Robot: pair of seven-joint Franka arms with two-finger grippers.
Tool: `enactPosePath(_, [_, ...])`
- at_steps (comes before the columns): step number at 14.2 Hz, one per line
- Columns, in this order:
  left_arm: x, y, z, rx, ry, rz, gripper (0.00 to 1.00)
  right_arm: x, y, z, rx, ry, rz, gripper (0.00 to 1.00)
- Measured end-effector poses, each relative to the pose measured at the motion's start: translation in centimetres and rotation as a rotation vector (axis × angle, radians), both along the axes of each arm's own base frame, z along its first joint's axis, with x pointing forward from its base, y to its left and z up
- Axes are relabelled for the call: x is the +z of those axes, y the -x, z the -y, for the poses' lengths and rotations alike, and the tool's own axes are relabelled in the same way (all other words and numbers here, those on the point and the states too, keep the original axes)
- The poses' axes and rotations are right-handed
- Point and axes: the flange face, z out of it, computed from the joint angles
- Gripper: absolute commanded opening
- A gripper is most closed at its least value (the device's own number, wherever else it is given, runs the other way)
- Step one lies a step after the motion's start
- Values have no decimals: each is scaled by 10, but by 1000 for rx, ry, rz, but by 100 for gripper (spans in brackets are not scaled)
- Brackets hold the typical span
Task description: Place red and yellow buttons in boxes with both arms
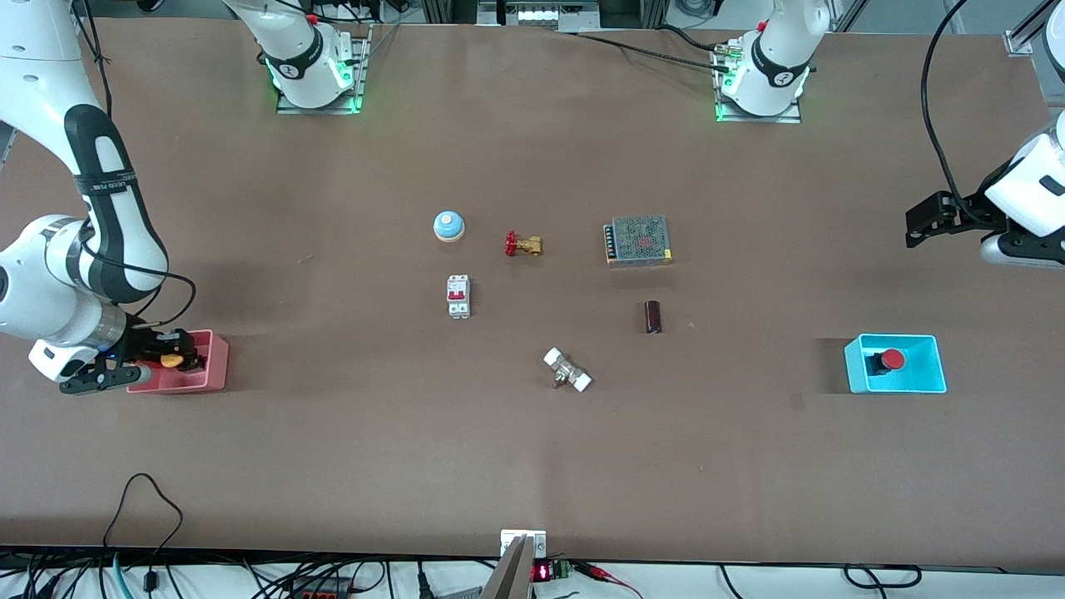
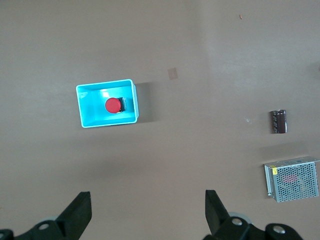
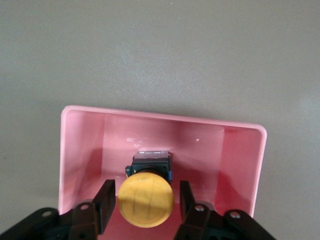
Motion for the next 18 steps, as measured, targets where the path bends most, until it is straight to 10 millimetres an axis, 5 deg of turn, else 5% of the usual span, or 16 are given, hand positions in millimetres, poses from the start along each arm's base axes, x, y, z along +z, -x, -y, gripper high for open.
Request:
enactPosePath(3, [-1, 2, 3, -4, 0, -17, 100, 16, -5, -6, 11, 0, 15, 100])
enactPosePath(7, [-2, 2, 3, -5, -2, -21, 100, 95, 0, -35, 54, -25, -34, 100])
enactPosePath(12, [-1, 3, 10, -21, -16, -20, 100, 210, 31, -128, -10, -36, -93, 100])
enactPosePath(18, [0, 3, 12, -25, -16, -21, 100, 294, 76, -222, 56, 57, -78, 100])
